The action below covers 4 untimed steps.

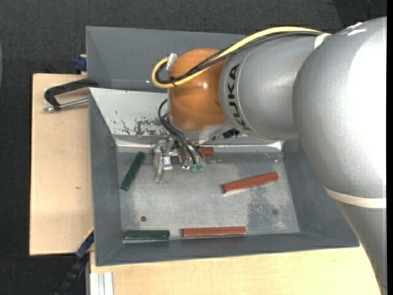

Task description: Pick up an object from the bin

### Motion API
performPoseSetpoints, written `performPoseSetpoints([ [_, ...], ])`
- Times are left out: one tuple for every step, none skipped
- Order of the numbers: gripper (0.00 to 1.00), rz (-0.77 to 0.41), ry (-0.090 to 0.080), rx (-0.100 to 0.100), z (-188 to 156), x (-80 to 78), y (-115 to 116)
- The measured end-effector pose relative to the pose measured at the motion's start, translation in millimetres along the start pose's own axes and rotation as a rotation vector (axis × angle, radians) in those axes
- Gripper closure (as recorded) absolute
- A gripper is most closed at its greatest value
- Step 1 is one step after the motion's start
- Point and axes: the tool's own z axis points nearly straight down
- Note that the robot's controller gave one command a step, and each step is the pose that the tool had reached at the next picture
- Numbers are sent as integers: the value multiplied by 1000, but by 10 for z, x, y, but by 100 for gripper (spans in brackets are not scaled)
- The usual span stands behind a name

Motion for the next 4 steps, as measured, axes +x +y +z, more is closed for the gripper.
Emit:
performPoseSetpoints([
  [0, 0, 0, 0, 0, 0, 0],
  [0, 0, 0, 0, 0, 0, 0],
  [0, 27, -8, -1, 269, -168, 369],
  [0, 60, 0, -2, 341, -134, 556],
])
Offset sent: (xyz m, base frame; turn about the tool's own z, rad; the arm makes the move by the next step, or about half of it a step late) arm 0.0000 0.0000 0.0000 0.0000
